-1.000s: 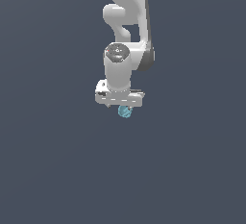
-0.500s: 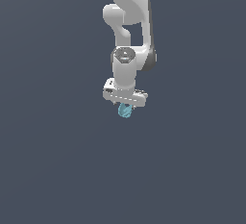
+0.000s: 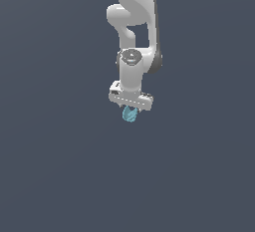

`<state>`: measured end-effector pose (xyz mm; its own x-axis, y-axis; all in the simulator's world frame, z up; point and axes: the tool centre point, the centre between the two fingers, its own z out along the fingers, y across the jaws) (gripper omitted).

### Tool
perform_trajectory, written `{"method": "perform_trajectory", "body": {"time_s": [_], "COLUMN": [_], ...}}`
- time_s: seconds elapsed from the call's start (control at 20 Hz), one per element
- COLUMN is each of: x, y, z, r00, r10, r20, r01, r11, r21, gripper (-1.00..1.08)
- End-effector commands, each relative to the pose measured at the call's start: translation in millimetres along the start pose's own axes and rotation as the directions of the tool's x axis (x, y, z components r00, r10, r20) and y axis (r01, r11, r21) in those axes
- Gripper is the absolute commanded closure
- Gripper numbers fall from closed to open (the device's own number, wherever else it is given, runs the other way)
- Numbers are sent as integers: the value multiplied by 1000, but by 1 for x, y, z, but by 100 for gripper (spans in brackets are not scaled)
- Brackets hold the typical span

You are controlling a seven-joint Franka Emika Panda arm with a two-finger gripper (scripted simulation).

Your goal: Pick up the object and move it to a goal position.

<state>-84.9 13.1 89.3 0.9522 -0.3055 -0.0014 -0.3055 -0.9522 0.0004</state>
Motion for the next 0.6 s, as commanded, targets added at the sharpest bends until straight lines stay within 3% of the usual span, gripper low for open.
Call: {"method": "perform_trajectory", "body": {"time_s": [0.0, 0.55], "x": [0, -1], "y": [0, 0], "z": [1, 41], "r00": [1000, 1000], "r10": [0, 4], "r20": [0, -1], "r01": [0, -4], "r11": [1000, 1000], "r21": [0, 0], "gripper": [-92, -92]}}
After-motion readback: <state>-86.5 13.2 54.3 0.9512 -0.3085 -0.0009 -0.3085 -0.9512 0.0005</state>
